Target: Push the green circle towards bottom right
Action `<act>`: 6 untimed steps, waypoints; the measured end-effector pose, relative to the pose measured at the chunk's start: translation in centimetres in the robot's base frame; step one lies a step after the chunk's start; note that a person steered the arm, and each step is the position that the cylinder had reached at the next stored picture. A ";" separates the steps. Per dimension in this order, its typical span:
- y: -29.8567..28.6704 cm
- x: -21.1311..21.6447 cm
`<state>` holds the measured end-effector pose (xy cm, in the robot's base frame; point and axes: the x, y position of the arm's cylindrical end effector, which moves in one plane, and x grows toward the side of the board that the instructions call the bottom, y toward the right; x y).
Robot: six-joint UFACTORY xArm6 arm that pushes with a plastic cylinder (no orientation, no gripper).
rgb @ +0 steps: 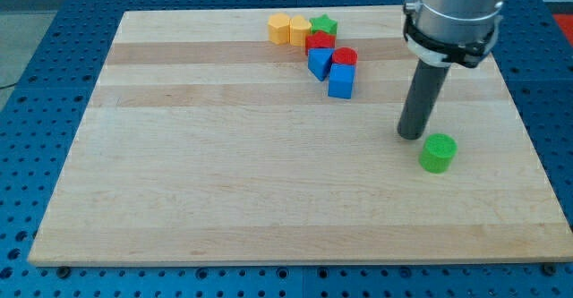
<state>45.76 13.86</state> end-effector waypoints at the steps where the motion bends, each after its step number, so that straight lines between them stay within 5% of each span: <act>1: -0.5 0.4; 4: 4.2 4.8; 6: 4.9 2.5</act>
